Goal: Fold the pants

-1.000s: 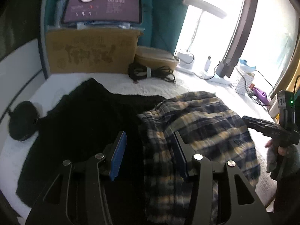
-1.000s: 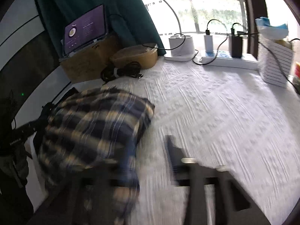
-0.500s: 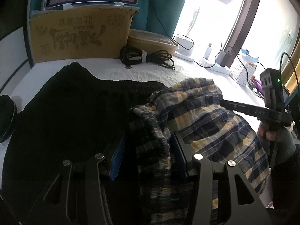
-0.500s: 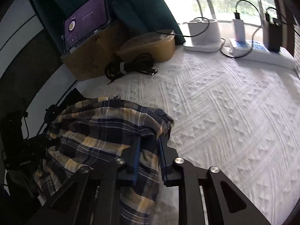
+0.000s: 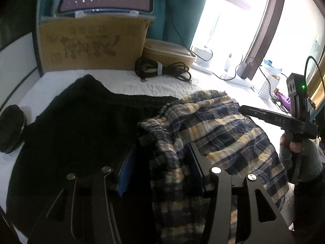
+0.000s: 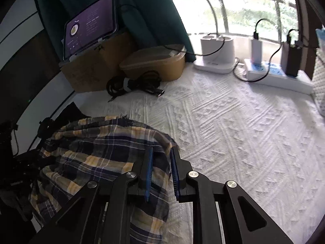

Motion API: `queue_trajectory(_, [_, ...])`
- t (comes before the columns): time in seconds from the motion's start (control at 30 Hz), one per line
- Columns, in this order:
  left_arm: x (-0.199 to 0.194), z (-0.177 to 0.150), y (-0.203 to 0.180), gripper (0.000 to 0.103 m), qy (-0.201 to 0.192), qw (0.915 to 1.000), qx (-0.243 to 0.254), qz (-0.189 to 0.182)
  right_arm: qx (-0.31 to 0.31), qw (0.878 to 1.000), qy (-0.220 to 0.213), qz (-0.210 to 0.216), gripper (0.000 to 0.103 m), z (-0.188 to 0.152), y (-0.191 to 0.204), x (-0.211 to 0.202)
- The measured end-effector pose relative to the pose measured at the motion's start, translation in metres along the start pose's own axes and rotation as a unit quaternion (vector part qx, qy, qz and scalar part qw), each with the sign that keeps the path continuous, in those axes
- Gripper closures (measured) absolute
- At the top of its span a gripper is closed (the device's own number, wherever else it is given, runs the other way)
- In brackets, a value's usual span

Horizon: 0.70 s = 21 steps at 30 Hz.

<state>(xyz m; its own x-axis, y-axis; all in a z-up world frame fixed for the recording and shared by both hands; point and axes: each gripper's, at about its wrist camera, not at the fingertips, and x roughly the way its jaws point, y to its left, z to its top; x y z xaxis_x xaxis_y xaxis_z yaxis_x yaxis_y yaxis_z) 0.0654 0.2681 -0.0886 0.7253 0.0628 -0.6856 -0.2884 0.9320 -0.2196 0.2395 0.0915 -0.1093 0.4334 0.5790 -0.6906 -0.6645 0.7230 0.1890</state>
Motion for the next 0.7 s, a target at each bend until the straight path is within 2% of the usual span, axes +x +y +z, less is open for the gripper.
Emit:
queue_trajectory(0.2, [-0.019,-0.008,-0.006,0.051,-0.022,0.9995,0.004,0.023,-0.009,1.0,-0.013,-0.023,0.085,-0.007,0.005,-0.025])
queue_trajectory(0.3, [-0.03,-0.012,-0.004,0.038,-0.034,0.999,-0.001,0.03,-0.013,0.999,-0.015,-0.033,0.083,-0.015,0.008,-0.037])
queue_trajectory(0.37, [-0.037,-0.014,-0.005,0.032,-0.044,0.9986,-0.001,0.03,-0.011,0.999,-0.017,-0.036,0.061,-0.02,0.009,-0.045])
queue_trajectory(0.4, [-0.041,-0.017,-0.006,0.031,-0.048,0.9984,0.002,0.032,-0.009,0.999,-0.019,-0.036,0.032,-0.023,0.009,-0.049])
queue_trajectory(0.43, [-0.043,-0.018,-0.008,0.03,-0.049,0.9983,0.006,0.031,-0.007,0.999,-0.024,-0.034,0.023,-0.026,0.009,-0.054])
queue_trajectory(0.7, [-0.064,-0.033,-0.034,0.03,-0.062,0.9977,0.024,0.015,-0.001,0.998,-0.048,-0.049,0.023,-0.053,0.011,-0.096])
